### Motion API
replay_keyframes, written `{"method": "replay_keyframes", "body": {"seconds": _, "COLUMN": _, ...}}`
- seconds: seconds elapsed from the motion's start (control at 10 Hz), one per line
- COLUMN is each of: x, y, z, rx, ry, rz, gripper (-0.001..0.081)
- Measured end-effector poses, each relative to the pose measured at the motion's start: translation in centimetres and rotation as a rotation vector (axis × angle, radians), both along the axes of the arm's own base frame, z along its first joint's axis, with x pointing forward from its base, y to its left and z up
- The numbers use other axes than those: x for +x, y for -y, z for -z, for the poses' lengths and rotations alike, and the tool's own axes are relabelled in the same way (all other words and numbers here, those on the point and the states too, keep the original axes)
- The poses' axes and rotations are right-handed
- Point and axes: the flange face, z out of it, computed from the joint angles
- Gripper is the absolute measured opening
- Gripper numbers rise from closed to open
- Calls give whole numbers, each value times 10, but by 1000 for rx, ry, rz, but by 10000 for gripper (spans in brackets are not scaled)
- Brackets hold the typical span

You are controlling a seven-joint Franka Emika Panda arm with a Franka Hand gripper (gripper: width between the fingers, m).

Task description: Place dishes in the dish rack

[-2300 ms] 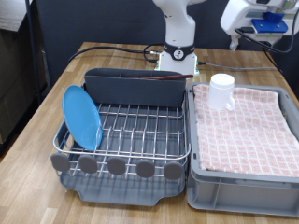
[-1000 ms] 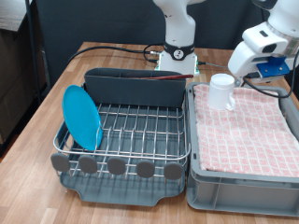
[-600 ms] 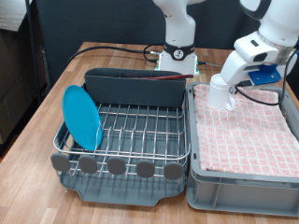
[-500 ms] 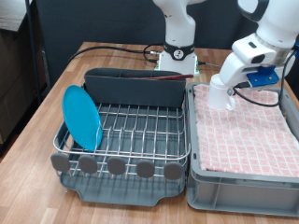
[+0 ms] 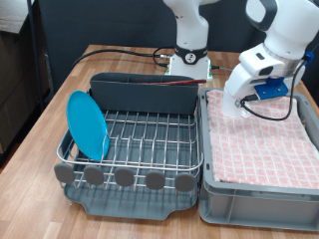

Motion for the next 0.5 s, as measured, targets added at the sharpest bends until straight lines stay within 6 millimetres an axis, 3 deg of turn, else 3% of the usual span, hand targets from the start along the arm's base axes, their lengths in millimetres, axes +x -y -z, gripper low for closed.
{"method": "replay_keyframes", "body": {"seconds": 0.5, "x": -2, "y": 6, "z": 13, "rx": 4, "ry": 0, "rz": -5, "gripper": 803}}
